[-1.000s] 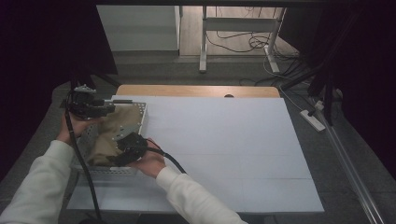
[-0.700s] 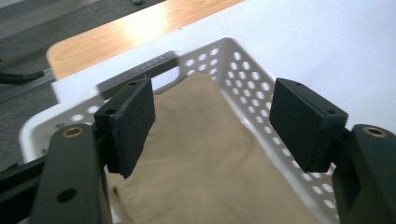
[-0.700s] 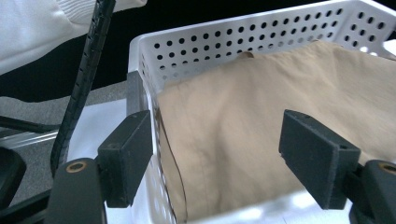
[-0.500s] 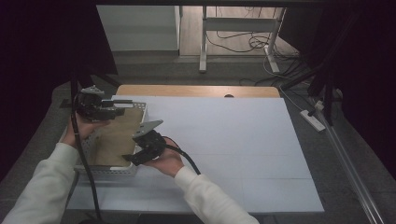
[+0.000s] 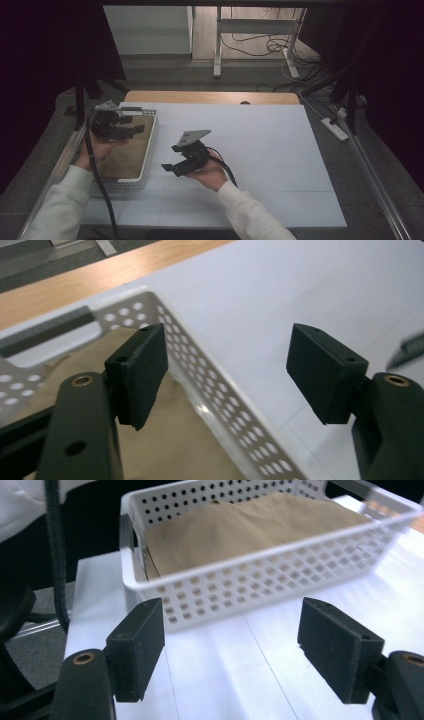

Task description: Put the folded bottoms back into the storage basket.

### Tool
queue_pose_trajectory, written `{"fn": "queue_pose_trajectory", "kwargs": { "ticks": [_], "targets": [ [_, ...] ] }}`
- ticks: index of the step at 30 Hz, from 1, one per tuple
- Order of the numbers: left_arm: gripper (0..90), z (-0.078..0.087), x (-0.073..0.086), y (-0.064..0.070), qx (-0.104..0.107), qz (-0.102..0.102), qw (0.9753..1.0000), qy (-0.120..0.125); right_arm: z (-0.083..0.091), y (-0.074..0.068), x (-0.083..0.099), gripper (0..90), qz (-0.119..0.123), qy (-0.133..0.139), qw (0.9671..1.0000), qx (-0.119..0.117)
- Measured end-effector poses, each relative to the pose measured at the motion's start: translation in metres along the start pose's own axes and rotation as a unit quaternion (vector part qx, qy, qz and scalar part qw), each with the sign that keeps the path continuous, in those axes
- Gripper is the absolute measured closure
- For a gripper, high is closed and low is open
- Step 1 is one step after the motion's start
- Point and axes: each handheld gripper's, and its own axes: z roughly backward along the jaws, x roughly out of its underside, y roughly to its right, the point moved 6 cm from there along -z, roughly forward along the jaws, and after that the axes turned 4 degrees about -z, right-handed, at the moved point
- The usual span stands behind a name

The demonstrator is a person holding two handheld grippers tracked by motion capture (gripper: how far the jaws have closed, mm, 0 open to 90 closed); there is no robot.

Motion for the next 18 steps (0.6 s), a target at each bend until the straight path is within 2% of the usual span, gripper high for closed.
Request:
{"fn": "queue_pose_trajectory", "kwargs": {
  "ticks": [1, 2, 3, 4, 5, 6, 12, 14, 18],
  "targets": [
    [30.9, 0.0, 0.001, 0.01, 0.001, -0.004, 1.0, -0.001, 0.011, 0.005, 0.006, 26.4, -0.002, 0.001, 1.0, 0.007],
    [30.9, 0.0, 0.001, 0.01, 0.001, -0.004, 1.0, -0.001, 0.011, 0.005, 0.006, 26.4, -0.002, 0.001, 1.0, 0.007],
    [30.8, 0.001, 0.002, 0.015, 0.002, -0.007, 1.0, -0.001, 0.023, 0.009, 0.012, 26.4, -0.005, 0.004, 0.9999, 0.014],
    [30.8, 0.001, 0.003, 0.021, 0.002, -0.01, 0.9999, 0.0, 0.023, 0.009, 0.012, 26.4, -0.005, 0.004, 0.9999, 0.014],
    [30.8, 0.002, 0.005, 0.032, 0.011, -0.011, 0.9999, 0.004, 0.035, 0.012, 0.017, 26.4, -0.009, 0.005, 0.9997, 0.022],
    [30.7, 0.002, 0.005, 0.032, 0.011, -0.011, 0.9999, 0.004, 0.035, 0.012, 0.017, 26.4, -0.009, 0.005, 0.9997, 0.022],
    [29.8, 0.003, 0.017, 0.064, 0.021, -0.03, 0.9993, 0.003, 0.075, 0.023, 0.039, 26.4, -0.015, 0.008, 0.9987, 0.049],
    [29.3, 0.002, 0.02, 0.071, 0.023, -0.032, 0.9992, 0.002, 0.094, 0.031, 0.051, 26.4, -0.023, 0.006, 0.9976, 0.066],
    [28.8, 0.001, 0.028, 0.081, 0.021, -0.03, 0.9993, 0.002, 0.112, 0.036, 0.062, 26.4, -0.029, 0.004, 0.9964, 0.079]
  ]
}}
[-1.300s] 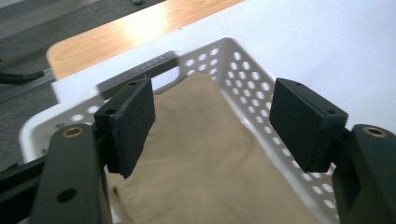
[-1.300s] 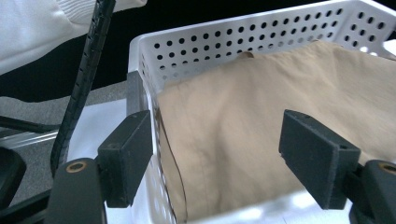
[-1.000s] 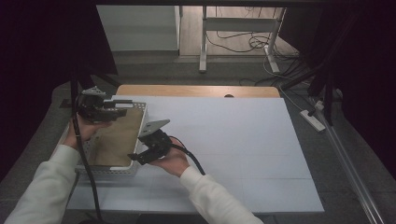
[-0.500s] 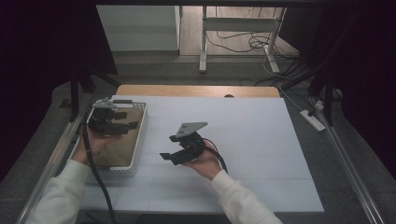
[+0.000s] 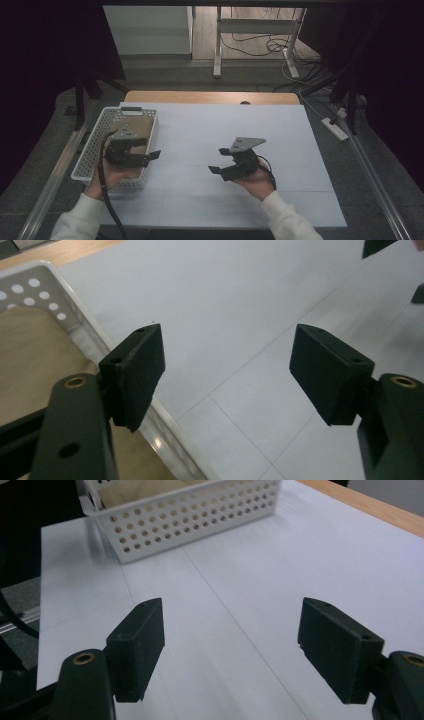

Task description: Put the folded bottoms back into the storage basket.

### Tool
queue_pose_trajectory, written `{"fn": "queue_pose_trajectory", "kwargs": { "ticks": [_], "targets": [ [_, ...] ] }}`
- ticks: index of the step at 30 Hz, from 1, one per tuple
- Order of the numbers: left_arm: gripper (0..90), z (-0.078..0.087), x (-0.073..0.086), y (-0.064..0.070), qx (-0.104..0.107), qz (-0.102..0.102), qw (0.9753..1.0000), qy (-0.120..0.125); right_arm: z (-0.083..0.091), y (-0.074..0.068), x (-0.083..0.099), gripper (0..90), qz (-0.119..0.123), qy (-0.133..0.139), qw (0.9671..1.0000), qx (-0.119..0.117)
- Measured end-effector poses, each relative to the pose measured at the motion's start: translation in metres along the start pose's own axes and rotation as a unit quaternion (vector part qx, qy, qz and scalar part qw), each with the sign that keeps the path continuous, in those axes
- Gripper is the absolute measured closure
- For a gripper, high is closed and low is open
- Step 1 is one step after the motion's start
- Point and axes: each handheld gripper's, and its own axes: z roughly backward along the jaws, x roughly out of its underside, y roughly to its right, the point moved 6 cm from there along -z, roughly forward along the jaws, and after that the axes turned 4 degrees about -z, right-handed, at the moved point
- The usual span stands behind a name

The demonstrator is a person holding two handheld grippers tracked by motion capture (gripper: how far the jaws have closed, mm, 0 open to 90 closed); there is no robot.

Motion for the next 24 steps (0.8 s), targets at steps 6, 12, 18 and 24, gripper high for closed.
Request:
{"fn": "queue_pose_trajectory", "kwargs": {
  "ticks": [6, 12, 18, 24],
  "targets": [
    [28.1, 0.002, 0.012, 0.012, 0.002, 0.005, 1.0, 0.001, 0.034, 0.016, 0.027, 26.4, -0.015, -0.002, 0.9996, 0.025],
    [27.2, 0.008, 0.029, 0.023, 0.004, 0.002, 1.0, -0.005, 0.068, 0.027, 0.056, 26.4, -0.03, -0.008, 0.9985, 0.046],
    [27.2, 0.009, 0.041, 0.026, 0.005, 0.006, 1.0, -0.004, 0.101, 0.044, 0.085, 26.4, -0.055, -0.003, 0.9955, 0.077],
    [26.8, 0.006, 0.044, 0.027, 0.007, 0.001, 1.0, -0.005, 0.109, 0.053, 0.092, 26.4, -0.053, -0.008, 0.9943, 0.092]
  ]
}}
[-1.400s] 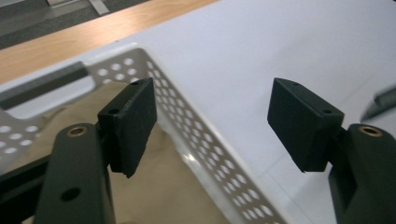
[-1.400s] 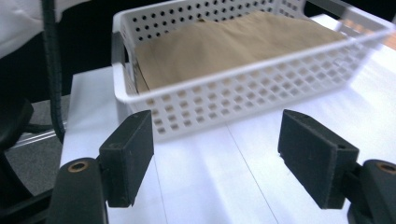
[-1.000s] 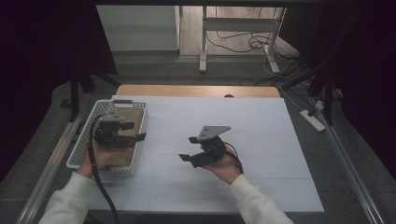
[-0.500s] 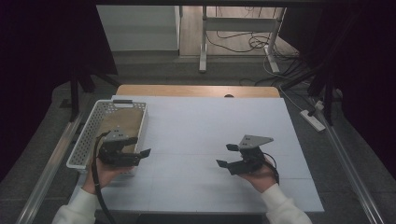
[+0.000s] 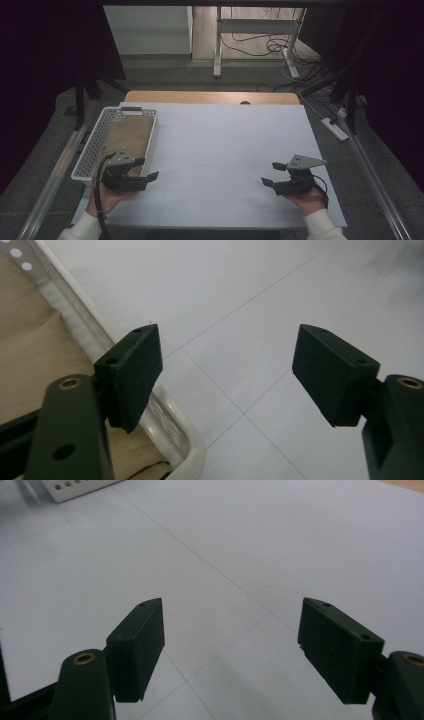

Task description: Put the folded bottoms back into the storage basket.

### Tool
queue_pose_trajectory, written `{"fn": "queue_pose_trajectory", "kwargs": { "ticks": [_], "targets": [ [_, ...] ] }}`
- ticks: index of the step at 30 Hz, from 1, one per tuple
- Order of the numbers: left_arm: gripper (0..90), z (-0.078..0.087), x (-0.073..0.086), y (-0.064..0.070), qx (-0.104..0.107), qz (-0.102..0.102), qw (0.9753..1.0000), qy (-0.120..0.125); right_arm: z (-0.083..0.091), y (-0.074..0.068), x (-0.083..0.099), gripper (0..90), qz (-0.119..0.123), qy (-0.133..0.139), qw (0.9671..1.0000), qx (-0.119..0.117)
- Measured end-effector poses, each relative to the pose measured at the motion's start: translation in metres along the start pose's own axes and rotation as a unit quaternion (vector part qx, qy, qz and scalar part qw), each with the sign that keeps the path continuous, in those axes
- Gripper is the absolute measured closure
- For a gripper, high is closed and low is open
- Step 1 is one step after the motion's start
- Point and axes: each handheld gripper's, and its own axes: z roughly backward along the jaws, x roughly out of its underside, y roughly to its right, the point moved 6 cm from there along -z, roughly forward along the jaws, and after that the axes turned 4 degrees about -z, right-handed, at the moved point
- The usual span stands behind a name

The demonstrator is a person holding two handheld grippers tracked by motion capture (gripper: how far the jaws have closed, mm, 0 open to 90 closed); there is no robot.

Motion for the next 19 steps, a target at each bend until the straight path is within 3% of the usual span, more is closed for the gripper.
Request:
{"fn": "queue_pose_trajectory", "kwargs": {
  "ticks": [19],
  "targets": [
    [26.3, 0.0017, -0.0018, 0.0019, -0.002, -0.007, 1.0, 0.006, -0.0001, -0.0037, -0.0002, 26.3, 0.014, -0.005, 0.9999, -0.007]
  ]
}}
